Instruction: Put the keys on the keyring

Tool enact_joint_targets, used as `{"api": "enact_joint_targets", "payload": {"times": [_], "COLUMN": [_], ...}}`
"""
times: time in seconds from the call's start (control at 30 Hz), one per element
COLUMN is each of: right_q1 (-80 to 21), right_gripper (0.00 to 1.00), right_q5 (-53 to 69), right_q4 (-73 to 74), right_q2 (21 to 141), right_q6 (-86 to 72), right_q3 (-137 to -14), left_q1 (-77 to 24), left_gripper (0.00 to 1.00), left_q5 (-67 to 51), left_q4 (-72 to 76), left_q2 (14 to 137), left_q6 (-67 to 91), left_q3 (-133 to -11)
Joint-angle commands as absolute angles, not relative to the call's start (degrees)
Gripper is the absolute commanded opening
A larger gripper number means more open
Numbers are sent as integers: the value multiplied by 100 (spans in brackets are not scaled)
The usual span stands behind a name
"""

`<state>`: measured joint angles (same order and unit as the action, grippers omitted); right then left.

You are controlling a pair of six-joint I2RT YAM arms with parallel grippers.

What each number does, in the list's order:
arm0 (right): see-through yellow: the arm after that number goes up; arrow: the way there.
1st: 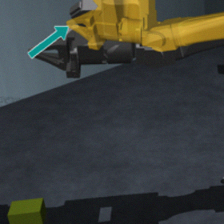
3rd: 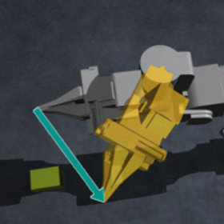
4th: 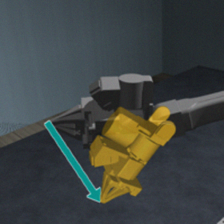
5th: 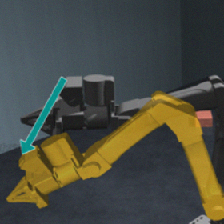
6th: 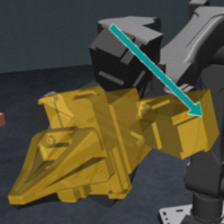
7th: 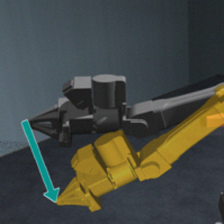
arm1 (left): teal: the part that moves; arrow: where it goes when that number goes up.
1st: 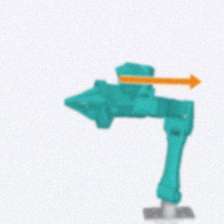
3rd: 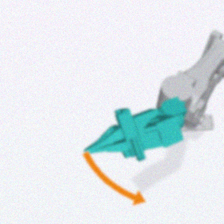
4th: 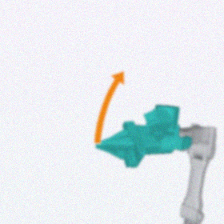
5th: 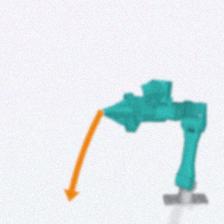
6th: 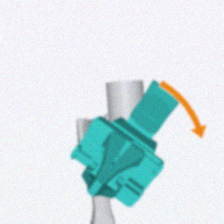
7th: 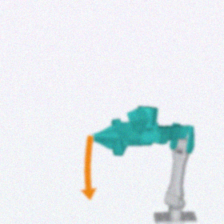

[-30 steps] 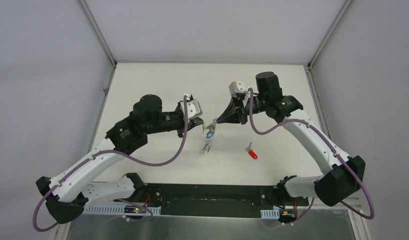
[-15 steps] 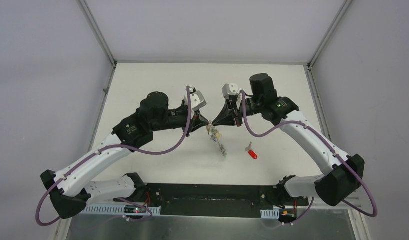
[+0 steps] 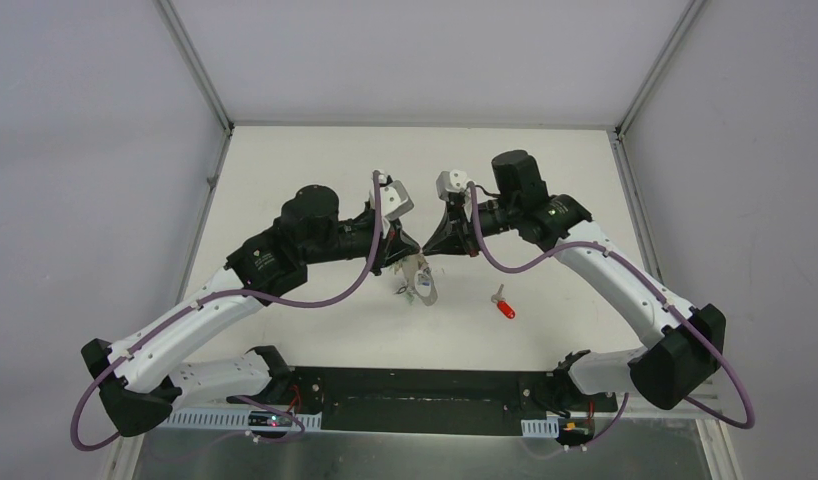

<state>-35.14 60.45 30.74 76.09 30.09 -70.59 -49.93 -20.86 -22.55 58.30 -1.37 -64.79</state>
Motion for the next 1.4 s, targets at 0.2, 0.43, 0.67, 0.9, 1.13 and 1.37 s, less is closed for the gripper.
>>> {"api": "enact_joint_targets", "payload": {"times": [0.2,0.43,0.67,0.9,1.13,1.37], "right_q1": [-3586,-3593,-3604,-3612,-3619,-3616], "right_gripper": [0,0,0,0,0,0], "right_q5": [6031,6006,5999,6007,6005,6055], "right_q4": [2909,2935,2961,2962,2958,2783], "right_q2": [7506,7445,7458,7453,7436,7418], "right_q6": [2988,3049,3085,3110,3120,2991], "right_q3": [-7304,-7258,-7264,-7243,-7242,-7172], "left_q1": [-5043,-5038,-5045,-5045,-5045,-5045], "left_gripper": [0,0,0,0,0,0], "left_q5": [-1582,-1504,-1440,-841,-701,-764], "left_q4": [-2165,-2259,-2391,-2521,-2551,-2558], "left_q2": [5795,5987,6040,5903,5793,5743], "left_q6": [237,467,574,781,919,977], "left_q3": [-6646,-6692,-6640,-6505,-6315,-6114]}}
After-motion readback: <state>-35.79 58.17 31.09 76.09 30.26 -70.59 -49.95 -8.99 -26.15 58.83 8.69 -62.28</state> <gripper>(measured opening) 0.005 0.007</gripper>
